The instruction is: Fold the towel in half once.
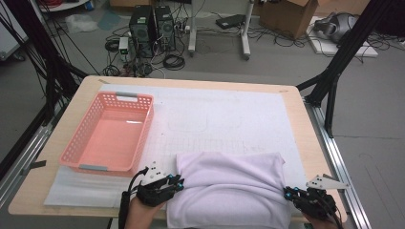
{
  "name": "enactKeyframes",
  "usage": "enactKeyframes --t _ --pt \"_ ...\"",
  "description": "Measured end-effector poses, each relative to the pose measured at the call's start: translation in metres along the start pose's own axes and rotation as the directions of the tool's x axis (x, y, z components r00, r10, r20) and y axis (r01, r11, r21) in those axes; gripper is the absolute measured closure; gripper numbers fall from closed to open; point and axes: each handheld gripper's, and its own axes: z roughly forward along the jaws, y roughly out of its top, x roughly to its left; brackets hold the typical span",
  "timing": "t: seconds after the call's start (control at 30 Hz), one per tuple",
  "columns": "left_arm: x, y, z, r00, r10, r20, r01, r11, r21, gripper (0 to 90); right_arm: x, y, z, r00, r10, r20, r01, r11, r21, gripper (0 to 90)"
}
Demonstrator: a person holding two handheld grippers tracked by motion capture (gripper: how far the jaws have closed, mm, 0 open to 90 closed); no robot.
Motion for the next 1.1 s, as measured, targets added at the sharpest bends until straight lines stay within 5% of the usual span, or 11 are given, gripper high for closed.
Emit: enactKeyframes --t 0.1,0.27,0.8,1.1 --pt "0.005 0.003 -0.004 0.9997 -0.003 -0.022 0.002 0.999 -0.045 53.6 -0.002 0.001 -0.004 0.9996 0.022 0.019 -0.021 0.998 -0.055 65.8" --pt "0.018 0.01 -0.001 0.9987 -0.048 -0.019 0.046 0.995 -0.089 49.6 -0.007 0.006 -0.004 0.9979 0.038 0.051 -0.032 0.993 -0.112 60.5" --pt "0.037 0.027 0.024 0.9987 -0.047 -0.018 0.045 0.9947 -0.092 48.8 -0.021 0.026 0.014 0.9974 0.012 0.071 -0.003 0.992 -0.126 60.8" --pt "0.045 0.036 0.046 0.9998 0.001 -0.02 -0.002 0.9986 -0.053 55.6 -0.034 0.053 0.039 0.9975 0.019 0.067 -0.008 0.988 -0.156 47.4"
